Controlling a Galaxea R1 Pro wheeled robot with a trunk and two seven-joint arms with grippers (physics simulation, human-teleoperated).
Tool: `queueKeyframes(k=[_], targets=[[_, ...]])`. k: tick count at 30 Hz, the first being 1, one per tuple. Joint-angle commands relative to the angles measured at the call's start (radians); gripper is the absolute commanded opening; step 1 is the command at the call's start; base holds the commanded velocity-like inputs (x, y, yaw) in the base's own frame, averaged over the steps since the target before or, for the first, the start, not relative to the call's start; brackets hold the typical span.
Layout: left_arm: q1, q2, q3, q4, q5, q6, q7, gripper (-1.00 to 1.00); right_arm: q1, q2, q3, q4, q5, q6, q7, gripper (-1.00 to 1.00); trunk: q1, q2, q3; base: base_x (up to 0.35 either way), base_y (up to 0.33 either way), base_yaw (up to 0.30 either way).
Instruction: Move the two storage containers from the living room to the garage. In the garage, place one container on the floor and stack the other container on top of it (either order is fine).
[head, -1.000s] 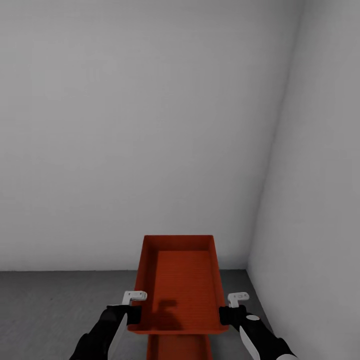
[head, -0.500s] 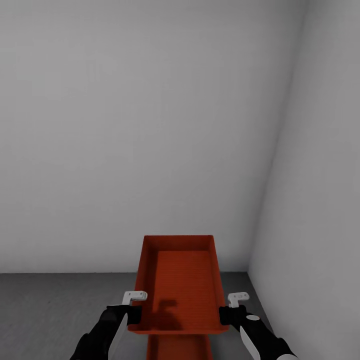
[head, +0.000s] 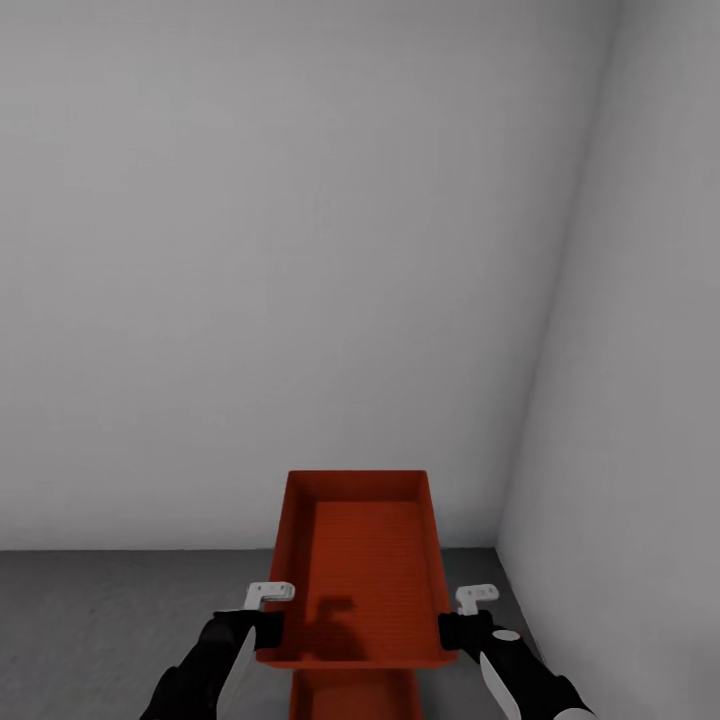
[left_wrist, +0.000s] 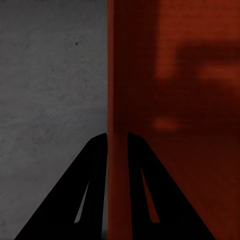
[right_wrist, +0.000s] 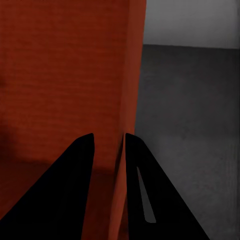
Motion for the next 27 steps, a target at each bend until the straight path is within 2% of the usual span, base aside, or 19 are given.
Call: queueKeyframes(k=[1, 27], targets=[[-0.001, -0.011, -0.005, -0.002, 0.017, -0.075, 0.002, -1.0, 0.001, 0.032, 0.024, 0.002, -0.007, 0.006, 0.003, -1.0, 0.001, -0.001, -0.001, 0.049, -0.053, 0.0], [-0.001, -0.009, -0.005, -0.003, 0.017, -0.076, 0.002, -1.0, 0.001, 0.032, 0.025, 0.002, -0.007, 0.006, 0.003, -1.0, 0.001, -0.001, -0.001, 0.002, -0.003, 0.0]])
